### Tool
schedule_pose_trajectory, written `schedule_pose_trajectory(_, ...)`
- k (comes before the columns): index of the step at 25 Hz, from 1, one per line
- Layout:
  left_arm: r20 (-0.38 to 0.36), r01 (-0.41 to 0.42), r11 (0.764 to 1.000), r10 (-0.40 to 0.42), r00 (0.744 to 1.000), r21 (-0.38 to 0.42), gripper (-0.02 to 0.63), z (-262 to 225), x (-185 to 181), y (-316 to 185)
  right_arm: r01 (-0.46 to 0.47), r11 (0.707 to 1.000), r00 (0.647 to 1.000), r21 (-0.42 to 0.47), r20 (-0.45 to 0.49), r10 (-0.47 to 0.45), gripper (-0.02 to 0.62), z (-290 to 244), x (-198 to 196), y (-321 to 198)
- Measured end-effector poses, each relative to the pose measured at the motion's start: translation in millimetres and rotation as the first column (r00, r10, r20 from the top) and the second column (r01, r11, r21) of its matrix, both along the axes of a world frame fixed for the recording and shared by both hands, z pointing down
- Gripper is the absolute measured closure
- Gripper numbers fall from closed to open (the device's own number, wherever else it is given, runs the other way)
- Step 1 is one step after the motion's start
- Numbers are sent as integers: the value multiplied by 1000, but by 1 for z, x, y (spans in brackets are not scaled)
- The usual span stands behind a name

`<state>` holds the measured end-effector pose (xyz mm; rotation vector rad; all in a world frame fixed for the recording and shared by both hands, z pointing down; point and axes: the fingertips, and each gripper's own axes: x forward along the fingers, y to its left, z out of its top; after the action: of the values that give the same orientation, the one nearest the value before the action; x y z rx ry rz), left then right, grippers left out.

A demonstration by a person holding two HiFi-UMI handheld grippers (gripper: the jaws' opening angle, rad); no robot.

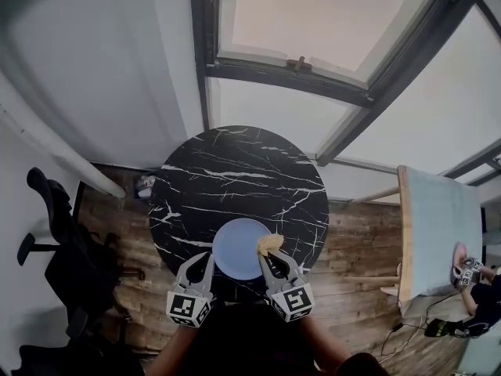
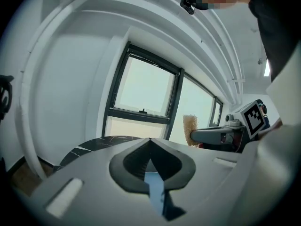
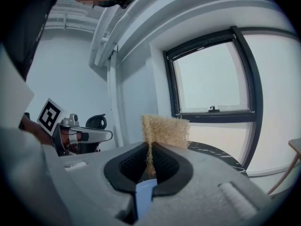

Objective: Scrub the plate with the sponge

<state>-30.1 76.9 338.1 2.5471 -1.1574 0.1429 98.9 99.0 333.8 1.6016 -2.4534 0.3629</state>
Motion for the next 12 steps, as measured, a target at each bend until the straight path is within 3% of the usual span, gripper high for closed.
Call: schedule_pose_trajectory(12, -11, -11, 1000, 10, 1000, -26, 609, 2, 1, -4, -14, 1000, 1000, 8, -9, 14, 577, -4, -2, -2)
